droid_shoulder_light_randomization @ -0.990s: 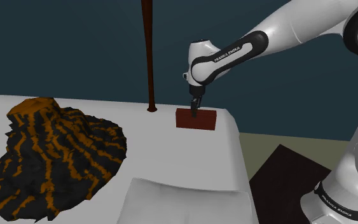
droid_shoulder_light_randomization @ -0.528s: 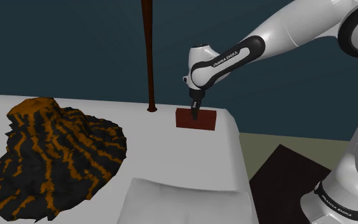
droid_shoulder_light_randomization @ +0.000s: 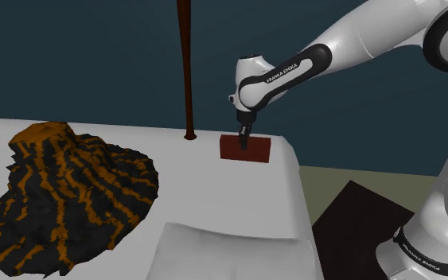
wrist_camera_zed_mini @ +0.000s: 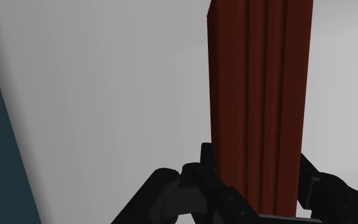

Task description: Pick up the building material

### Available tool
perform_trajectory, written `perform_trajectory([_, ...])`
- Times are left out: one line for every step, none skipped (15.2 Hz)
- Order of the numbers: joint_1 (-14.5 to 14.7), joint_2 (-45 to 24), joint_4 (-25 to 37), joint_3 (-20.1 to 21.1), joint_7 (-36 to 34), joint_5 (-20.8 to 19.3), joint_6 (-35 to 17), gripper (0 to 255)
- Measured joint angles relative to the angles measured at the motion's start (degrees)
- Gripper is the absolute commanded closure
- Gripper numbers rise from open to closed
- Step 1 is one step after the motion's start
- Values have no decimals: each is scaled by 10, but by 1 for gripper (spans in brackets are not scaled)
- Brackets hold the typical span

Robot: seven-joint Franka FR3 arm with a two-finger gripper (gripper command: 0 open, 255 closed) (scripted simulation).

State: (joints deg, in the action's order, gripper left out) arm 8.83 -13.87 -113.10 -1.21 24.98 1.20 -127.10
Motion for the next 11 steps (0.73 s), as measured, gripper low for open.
perform_trajectory([0,3,0,0,0,0,3,255])
perform_trajectory([0,7,3,0,-1,0,10,255])
perform_trajectory([0,9,6,0,-1,0,16,255])
perform_trajectory([0,13,10,0,-1,0,23,255])
perform_trajectory([0,16,15,0,-2,-1,31,255])
perform_trajectory([0,19,18,0,-1,-1,38,255])
perform_trajectory([0,23,21,0,-1,-1,44,255])
perform_trajectory([0,25,25,0,-2,-1,50,255])
perform_trajectory([1,30,28,0,-2,-1,58,255])
perform_trajectory([1,33,32,0,-2,-2,66,255])
perform_trajectory([1,35,36,0,-3,-2,71,255])
